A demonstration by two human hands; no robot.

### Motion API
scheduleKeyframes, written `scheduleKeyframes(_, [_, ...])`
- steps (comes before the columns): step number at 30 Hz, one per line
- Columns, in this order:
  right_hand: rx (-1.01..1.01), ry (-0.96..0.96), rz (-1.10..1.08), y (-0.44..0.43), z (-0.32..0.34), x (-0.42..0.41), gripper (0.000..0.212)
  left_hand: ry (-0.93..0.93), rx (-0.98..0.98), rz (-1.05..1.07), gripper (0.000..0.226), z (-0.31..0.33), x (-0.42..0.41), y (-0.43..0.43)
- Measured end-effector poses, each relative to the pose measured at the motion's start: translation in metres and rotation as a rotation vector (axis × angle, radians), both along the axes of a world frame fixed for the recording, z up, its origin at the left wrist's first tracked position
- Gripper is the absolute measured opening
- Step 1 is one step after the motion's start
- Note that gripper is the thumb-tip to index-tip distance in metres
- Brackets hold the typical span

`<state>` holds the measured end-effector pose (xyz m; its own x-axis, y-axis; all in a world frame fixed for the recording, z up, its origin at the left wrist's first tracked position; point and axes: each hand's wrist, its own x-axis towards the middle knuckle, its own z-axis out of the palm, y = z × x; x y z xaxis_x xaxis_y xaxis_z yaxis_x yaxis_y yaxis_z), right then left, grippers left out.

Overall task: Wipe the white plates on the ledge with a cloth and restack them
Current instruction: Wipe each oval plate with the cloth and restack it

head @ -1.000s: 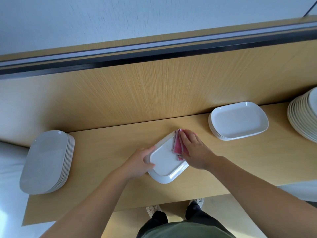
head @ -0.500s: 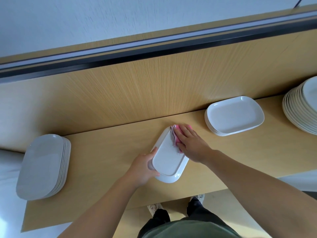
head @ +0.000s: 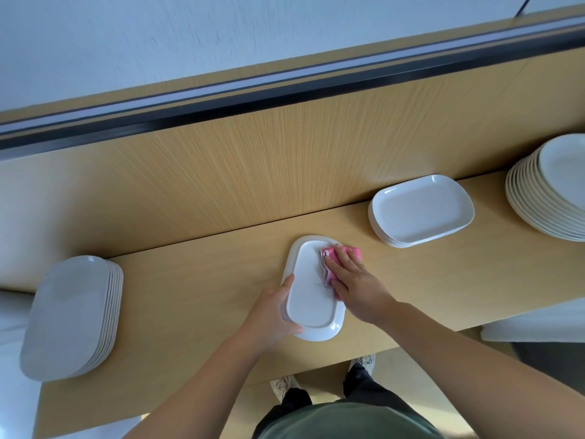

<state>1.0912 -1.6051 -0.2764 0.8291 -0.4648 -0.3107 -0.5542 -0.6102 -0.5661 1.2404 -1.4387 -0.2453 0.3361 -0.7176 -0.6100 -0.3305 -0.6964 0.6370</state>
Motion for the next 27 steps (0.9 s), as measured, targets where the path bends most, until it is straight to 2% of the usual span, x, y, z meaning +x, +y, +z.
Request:
scheduleKeyframes(10, [0.030, -0.048, 0.055, 0.032, -0.009, -0.022, 0.051, -0.012, -0.070, 0.094, 0.103, 0.005, 0.000, -0.013])
scheduleKeyframes(13, [0.047, -0.058, 0.071, 0.048, -0.006, -0.031, 0.067, -0.039, -0.058, 0.080, 0.105, 0.008, 0.004, -0.018])
scheduleKeyframes(16, [-0.088, -0.084, 0.164, 0.056, -0.004, -0.039, 0.064, -0.039, -0.054, 0.095, 0.107, 0.009, 0.005, -0.019])
scheduleKeyframes(19, [-0.166, -0.021, 0.257, 0.047, -0.006, -0.040, 0.057, -0.044, -0.046, 0.089, 0.108, 0.009, 0.004, -0.020])
scheduleKeyframes(24, [-0.152, 0.048, 0.260, 0.030, -0.003, -0.023, 0.084, -0.065, -0.023, 0.056, 0.108, 0.010, 0.004, -0.021])
scheduleKeyframes(27, [-0.136, 0.123, 0.226, 0.018, 0.005, -0.008, 0.087, -0.092, -0.009, 0.030, 0.107, 0.010, 0.003, -0.022])
